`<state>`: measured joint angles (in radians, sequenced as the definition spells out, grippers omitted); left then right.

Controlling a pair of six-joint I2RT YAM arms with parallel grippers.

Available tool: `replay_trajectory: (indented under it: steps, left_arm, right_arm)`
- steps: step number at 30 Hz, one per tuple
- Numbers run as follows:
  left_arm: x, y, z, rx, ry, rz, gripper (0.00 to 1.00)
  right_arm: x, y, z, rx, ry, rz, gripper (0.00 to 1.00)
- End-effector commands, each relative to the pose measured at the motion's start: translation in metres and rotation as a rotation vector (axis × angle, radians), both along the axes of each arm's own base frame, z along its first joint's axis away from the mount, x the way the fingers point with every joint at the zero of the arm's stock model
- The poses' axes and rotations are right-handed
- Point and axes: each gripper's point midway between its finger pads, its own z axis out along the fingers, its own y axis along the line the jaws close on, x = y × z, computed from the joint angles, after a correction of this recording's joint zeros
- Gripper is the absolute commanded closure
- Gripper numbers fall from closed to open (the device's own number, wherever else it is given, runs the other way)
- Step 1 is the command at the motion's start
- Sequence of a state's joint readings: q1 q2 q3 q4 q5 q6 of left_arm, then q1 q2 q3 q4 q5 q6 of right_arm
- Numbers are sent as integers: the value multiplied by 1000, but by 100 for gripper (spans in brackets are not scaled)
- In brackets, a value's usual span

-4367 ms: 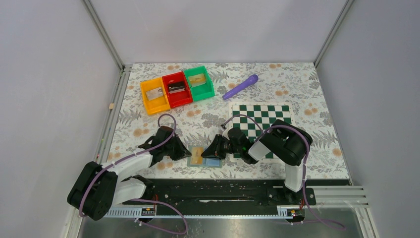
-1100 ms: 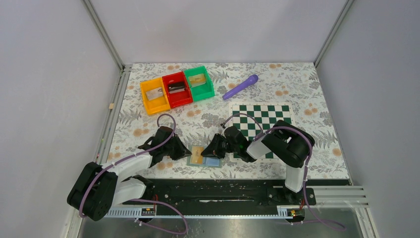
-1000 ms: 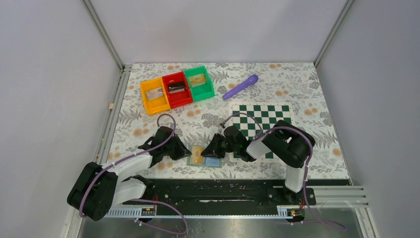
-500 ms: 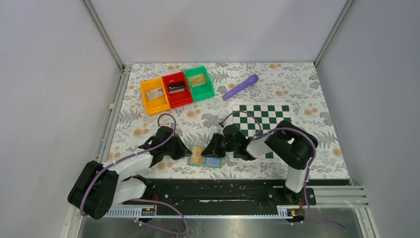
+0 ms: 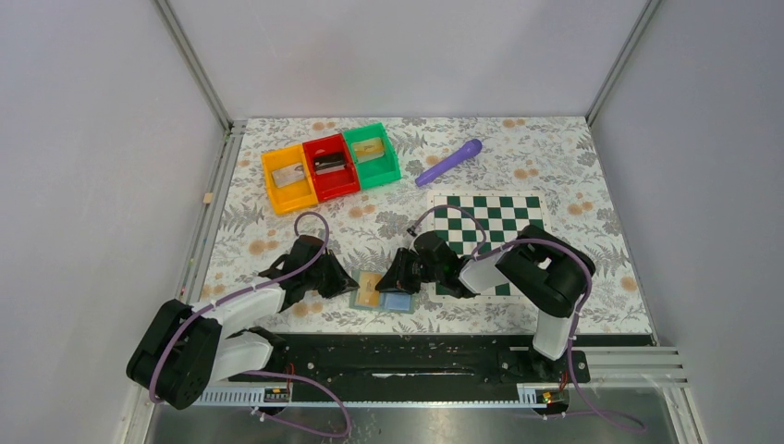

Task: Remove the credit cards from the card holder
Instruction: Remove the credit card from the card holder.

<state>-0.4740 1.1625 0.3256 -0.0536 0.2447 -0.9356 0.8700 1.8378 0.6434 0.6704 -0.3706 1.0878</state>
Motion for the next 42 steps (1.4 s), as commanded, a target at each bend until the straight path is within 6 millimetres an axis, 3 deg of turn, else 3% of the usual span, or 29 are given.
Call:
replay_trajectory:
  steps: [1, 5, 11, 18, 22, 25, 29, 33, 36, 42]
  left_arm:
    - [-43, 22, -37, 124, 174, -34, 96]
    - [-43, 22, -37, 124, 172, -31, 96]
    - [-44, 22, -38, 119, 174, -28, 96]
    - [-47, 21, -39, 113, 178, -26, 96]
    - [-48, 19, -38, 103, 175, -27, 96]
    - [-48, 16, -35, 88, 174, -30, 96]
    - [-44, 9, -22, 50, 152, -34, 96]
    - [-23, 1, 9, 29, 68, -31, 95]
    - [-12, -7, 28, -7, 19, -42, 90]
    - [-1, 13, 37, 83, -3, -5, 73]
  right_arm:
    - [1, -1, -6, -67, -49, 8, 73]
    - [0, -4, -14, -125, -71, 20, 73]
    - [-5, 5, -12, -60, -35, 23, 73]
    - [0, 27, 8, 135, 66, -50, 75]
    - [9, 30, 25, 196, 29, -79, 76]
    - [18, 20, 27, 217, 11, -143, 78]
    - [31, -2, 19, 181, -20, -216, 84]
    - [27, 5, 21, 216, -6, -144, 90]
    - [23, 7, 23, 250, 2, -123, 100]
    - [17, -3, 19, 231, -4, -120, 100]
